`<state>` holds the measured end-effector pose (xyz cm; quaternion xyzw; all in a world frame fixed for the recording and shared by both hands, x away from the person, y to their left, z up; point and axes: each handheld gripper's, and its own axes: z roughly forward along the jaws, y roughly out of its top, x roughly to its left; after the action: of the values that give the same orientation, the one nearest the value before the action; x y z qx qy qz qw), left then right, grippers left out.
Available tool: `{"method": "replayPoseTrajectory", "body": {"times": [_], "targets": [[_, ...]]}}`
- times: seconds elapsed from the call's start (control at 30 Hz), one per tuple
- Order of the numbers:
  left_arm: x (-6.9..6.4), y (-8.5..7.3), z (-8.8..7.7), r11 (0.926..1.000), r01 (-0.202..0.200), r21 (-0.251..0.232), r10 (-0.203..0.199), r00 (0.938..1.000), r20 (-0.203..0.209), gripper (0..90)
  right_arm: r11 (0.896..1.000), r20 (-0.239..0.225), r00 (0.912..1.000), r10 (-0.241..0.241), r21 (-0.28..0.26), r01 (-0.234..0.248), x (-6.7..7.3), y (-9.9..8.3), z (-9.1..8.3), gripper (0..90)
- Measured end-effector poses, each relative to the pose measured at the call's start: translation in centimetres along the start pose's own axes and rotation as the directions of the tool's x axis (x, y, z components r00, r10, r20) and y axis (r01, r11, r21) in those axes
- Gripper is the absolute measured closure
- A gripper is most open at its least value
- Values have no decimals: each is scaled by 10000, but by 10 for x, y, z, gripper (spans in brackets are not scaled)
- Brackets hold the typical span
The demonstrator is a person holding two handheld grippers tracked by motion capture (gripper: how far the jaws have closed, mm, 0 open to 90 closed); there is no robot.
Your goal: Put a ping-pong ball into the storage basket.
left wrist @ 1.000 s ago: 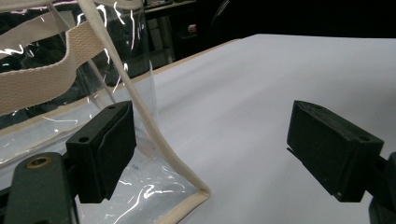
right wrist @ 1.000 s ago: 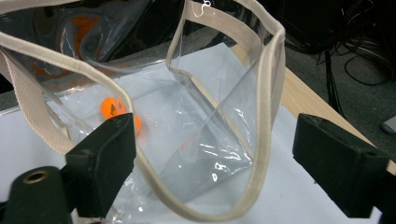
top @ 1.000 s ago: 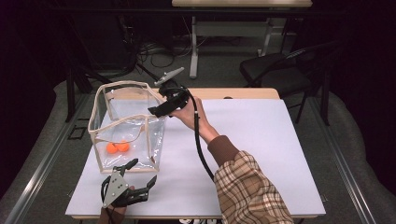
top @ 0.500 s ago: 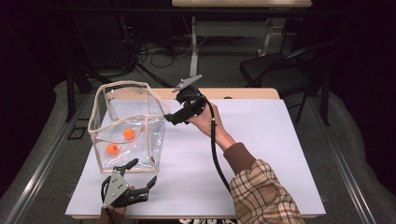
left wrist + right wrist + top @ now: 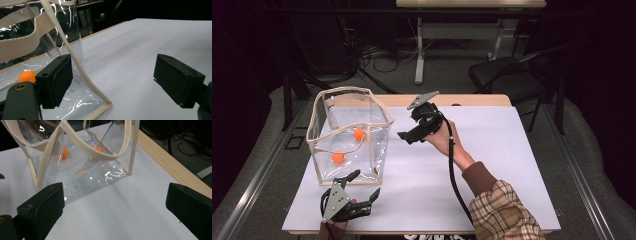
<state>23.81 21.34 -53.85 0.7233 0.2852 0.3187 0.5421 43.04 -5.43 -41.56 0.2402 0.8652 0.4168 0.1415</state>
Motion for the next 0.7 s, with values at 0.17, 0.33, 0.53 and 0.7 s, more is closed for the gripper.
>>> {"method": "replayPoseTrajectory", "body": {"times": [0.17, 0.33, 0.53, 0.7], "targets": [[0, 0, -1, 10000, 29, -20, -29, 10000, -1, 156, 10000, 86, 10000, -5, -13, 5, 1, -11, -5, 14], [0, 0, 0, 10000, 3, 10, -3, 10000, 12, 156, 9999, 257, 9996, 71, -100, -69, -2, -25, -15, 12], [0, 0, 0, 10000, -6, 17, 6, 10000, 24, 156, 9996, 453, 9988, 201, -189, -192, -6, -40, -26, 13], [0, 0, 0, 10000, 2, 12, -2, 10000, 18, 156, 9996, 525, 9985, 157, -263, -144, -4, -51, -33, 13]]}}
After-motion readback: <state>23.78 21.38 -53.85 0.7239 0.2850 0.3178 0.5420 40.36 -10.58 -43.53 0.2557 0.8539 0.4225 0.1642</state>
